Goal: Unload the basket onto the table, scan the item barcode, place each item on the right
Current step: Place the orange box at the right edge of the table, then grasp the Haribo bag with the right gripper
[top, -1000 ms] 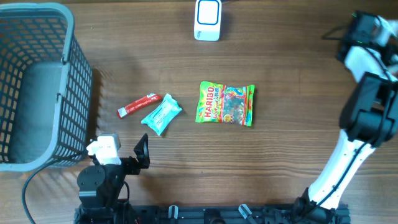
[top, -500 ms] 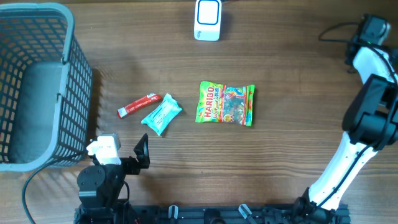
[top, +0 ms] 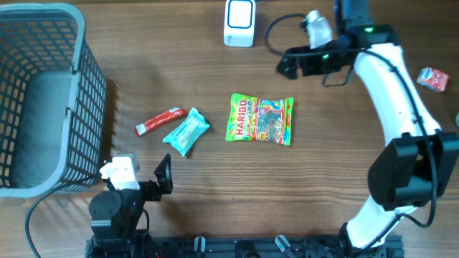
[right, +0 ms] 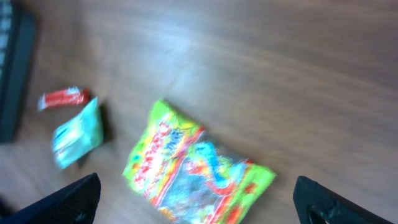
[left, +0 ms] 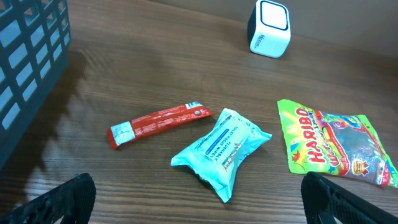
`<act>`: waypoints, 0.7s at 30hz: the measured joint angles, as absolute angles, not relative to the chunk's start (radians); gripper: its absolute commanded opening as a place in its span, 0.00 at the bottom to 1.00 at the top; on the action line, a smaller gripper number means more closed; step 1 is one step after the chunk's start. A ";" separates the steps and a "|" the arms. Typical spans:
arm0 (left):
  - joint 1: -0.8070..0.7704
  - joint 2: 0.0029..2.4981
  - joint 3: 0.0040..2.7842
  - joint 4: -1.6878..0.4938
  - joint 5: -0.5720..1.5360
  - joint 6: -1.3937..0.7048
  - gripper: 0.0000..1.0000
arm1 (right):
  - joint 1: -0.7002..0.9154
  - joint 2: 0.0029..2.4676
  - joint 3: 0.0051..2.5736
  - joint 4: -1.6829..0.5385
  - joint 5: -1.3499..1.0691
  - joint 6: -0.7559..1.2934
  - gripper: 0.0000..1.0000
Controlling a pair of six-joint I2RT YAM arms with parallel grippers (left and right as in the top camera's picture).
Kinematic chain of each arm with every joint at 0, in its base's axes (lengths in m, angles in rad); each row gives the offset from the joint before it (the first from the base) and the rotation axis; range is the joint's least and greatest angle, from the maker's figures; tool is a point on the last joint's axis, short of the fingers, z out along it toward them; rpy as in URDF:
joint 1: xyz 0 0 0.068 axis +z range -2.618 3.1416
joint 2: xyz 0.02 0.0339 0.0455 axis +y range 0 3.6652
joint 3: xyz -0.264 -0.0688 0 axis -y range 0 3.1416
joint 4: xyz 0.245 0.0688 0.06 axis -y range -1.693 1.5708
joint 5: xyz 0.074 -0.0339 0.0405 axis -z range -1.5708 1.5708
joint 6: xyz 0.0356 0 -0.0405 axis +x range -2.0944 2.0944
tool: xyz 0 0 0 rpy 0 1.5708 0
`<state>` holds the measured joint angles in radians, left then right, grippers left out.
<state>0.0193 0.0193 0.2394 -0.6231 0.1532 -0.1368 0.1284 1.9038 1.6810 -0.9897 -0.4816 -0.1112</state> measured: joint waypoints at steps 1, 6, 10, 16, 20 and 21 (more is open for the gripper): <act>0.019 0.019 0.239 -0.623 0.153 -0.137 1.00 | 0.151 1.904 1.674 -1.001 -0.474 -0.118 1.00; 0.019 0.020 0.239 -0.623 0.153 -0.137 1.00 | 0.281 1.904 1.574 -1.028 -0.367 -0.222 1.00; 0.019 0.019 0.239 -0.624 0.153 -0.137 1.00 | 0.393 1.904 1.477 -0.926 -0.220 -0.258 1.00; 0.019 0.019 0.239 -0.624 0.153 -0.137 1.00 | 0.462 1.932 1.373 -0.823 -0.035 -0.272 1.00; 0.019 0.019 0.239 -0.624 0.153 -0.137 1.00 | 0.462 1.999 1.361 -0.816 -0.001 -0.275 1.00; 0.019 0.019 0.239 -0.623 0.153 -0.137 1.00 | 0.462 2.005 1.362 -0.818 -0.005 -0.275 0.94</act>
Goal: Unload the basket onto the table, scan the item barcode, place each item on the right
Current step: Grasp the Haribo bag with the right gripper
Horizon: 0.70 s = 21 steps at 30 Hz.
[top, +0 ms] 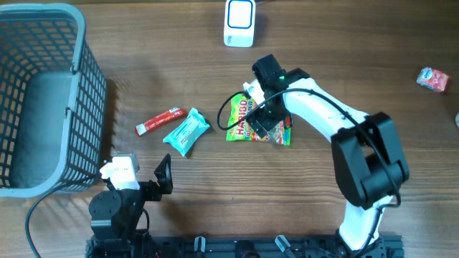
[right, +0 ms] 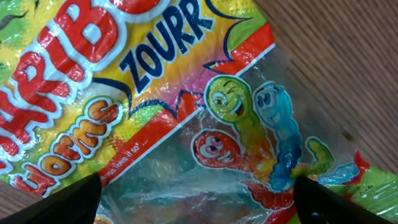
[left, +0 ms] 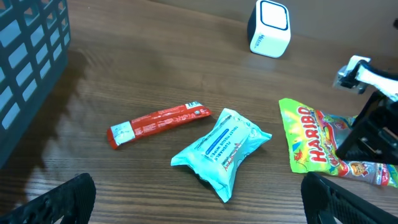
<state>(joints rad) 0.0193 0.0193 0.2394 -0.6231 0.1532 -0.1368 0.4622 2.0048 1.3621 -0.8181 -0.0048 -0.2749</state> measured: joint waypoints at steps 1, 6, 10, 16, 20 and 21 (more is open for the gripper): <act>0.019 0.019 0.239 -0.624 0.153 -0.137 1.00 | 0.462 2.009 1.365 -0.825 -0.012 -0.275 0.82; 0.019 0.019 0.239 -0.623 0.153 -0.137 1.00 | 0.468 2.028 1.378 -0.848 -0.061 -0.229 0.04; 0.019 0.019 0.239 -0.624 0.153 -0.137 1.00 | 0.466 2.033 1.401 -0.865 -0.162 -0.160 0.04; 0.019 0.019 0.239 -0.623 0.153 -0.137 1.00 | 0.451 2.083 1.555 -1.108 -0.447 0.021 0.04; 0.019 0.019 0.239 -0.624 0.153 -0.137 1.00 | 0.392 2.080 1.695 -1.242 -0.743 0.152 0.04; 0.019 0.020 0.239 -0.624 0.153 -0.137 1.00 | 0.369 2.079 1.700 -1.271 -0.819 0.189 0.04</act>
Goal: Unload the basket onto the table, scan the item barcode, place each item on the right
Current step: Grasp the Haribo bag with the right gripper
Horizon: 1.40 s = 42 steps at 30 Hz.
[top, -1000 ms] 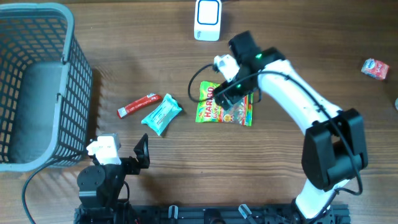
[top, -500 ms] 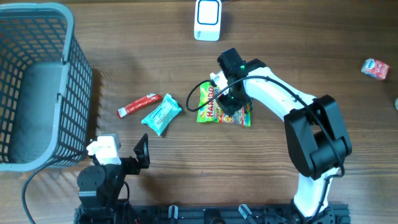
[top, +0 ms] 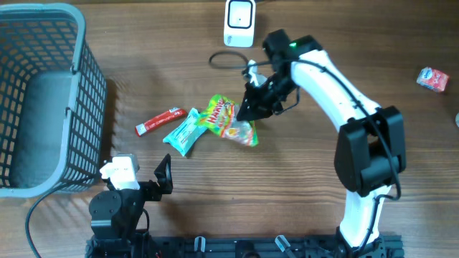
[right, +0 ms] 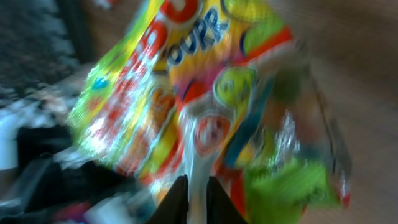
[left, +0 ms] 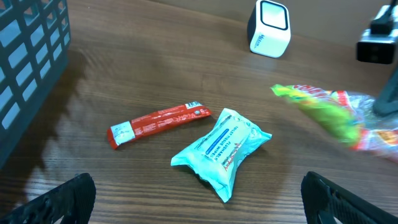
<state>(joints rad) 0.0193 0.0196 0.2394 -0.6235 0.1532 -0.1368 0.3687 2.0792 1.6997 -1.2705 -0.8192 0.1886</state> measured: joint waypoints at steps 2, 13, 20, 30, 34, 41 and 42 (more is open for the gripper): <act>0.019 0.019 0.239 -0.624 0.153 -0.137 1.00 | 0.330 2.079 1.700 -1.298 -0.941 0.234 0.04; 0.019 0.019 0.239 -0.624 0.153 -0.137 1.00 | 0.361 2.078 1.701 -1.259 -0.676 0.214 1.00; 0.019 0.019 0.239 -0.624 0.153 -0.137 1.00 | 0.602 2.078 1.684 -1.130 -0.218 0.061 1.00; 0.019 0.019 0.239 -0.623 0.153 -0.137 1.00 | 0.653 2.113 1.683 -1.071 -0.071 -0.122 1.00; 0.019 0.019 0.239 -0.624 0.153 -0.137 1.00 | 0.665 2.179 1.676 -1.067 -0.105 -0.137 1.00; 0.019 0.019 0.239 -0.624 0.153 -0.137 1.00 | 0.678 2.217 1.677 -1.053 -0.174 -0.136 1.00; 0.019 0.019 0.239 -0.623 0.153 -0.137 1.00 | 0.678 2.229 1.686 -1.066 -0.177 -0.135 1.00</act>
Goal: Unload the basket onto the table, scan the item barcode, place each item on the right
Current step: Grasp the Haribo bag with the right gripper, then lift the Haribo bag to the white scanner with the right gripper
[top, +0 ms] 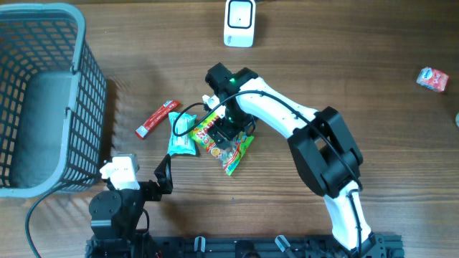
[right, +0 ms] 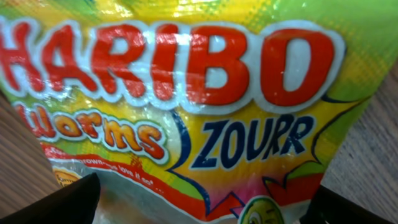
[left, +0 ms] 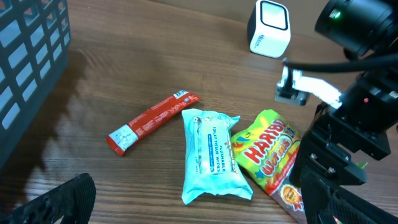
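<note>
The Haribo worms bag [top: 228, 152] lies flat and face up on the wood, its left edge against the teal tissue pack [top: 179, 133]. My right gripper [top: 231, 127] hovers just above the bag, open, with the bag's print [right: 186, 93] filling its view between the spread fingers [right: 56, 202]. The white scanner [top: 239, 21] stands at the table's far edge. In the left wrist view the bag [left: 267, 155] and the right arm show ahead. My left gripper [left: 199, 202] rests open at the near left, holding nothing.
A red snack bar [top: 156, 118] lies left of the tissue pack. A grey wire basket [top: 43, 93] fills the left side. A small red candy packet [top: 432, 77] sits at the far right. A black cable [top: 188, 123] loops over the tissue pack.
My right gripper was shut on the bag, held tilted off the table. Now it is open and the bag lies flat beside the tissue pack. The pack and red bar have turned.
At first the bag lay in the table's middle and my right gripper was open, high near the scanner. Then the open gripper was down on the bag. Then it was shut on the bag, lifted leftward. Now the bag lies released further left, the left arm unmoved.
</note>
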`<act>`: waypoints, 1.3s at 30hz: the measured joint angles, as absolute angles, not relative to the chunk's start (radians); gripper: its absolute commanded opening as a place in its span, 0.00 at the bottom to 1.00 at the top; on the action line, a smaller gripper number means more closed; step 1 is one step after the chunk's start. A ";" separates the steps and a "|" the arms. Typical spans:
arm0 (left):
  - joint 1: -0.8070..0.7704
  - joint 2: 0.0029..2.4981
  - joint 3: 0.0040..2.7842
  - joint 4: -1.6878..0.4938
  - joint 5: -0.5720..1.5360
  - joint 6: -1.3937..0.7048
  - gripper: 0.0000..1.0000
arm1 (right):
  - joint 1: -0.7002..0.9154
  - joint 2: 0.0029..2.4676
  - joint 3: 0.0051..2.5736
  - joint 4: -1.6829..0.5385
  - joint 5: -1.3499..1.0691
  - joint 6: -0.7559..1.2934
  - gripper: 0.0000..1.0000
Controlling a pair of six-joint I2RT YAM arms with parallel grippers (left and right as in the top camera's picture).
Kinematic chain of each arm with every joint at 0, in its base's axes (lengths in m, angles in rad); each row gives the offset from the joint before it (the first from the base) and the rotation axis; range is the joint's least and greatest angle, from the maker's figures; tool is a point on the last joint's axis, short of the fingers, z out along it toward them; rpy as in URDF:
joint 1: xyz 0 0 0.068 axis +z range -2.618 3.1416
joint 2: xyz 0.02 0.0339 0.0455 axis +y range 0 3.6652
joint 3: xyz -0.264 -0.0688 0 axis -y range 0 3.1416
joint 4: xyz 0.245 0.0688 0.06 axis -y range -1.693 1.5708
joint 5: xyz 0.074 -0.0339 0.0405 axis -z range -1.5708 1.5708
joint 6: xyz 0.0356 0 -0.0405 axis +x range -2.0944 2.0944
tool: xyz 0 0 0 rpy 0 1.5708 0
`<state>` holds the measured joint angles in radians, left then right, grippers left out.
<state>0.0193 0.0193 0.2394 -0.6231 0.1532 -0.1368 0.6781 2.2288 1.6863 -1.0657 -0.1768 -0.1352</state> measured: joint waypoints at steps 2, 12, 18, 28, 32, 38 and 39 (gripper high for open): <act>0.019 0.019 0.239 -0.623 0.153 -0.137 1.00 | 0.678 2.244 1.704 -1.090 -0.177 -0.133 0.76; 0.019 0.019 0.239 -0.623 0.153 -0.137 1.00 | 0.668 2.298 1.743 -1.186 -0.312 -0.012 0.05; 0.019 0.019 0.239 -0.623 0.153 -0.137 1.00 | 0.630 2.355 1.728 -1.299 -0.698 -0.135 0.04; 0.019 0.019 0.239 -0.623 0.153 -0.137 1.00 | 0.377 2.355 1.723 -1.328 -1.250 -0.092 0.04; 0.019 0.019 0.239 -0.623 0.153 -0.137 1.00 | 0.361 2.355 1.723 -1.392 -1.302 0.172 0.04; 0.019 0.019 0.239 -0.623 0.153 -0.137 1.00 | 0.363 2.355 1.723 -1.605 -1.366 0.292 0.04; 0.019 0.019 0.239 -0.623 0.153 -0.137 1.00 | 0.364 2.355 1.723 -1.605 -1.372 0.297 0.04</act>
<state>0.0193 0.0193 0.2394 -0.6231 0.1532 -0.1368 0.3637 2.3547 1.7226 -1.6051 -1.3724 0.2970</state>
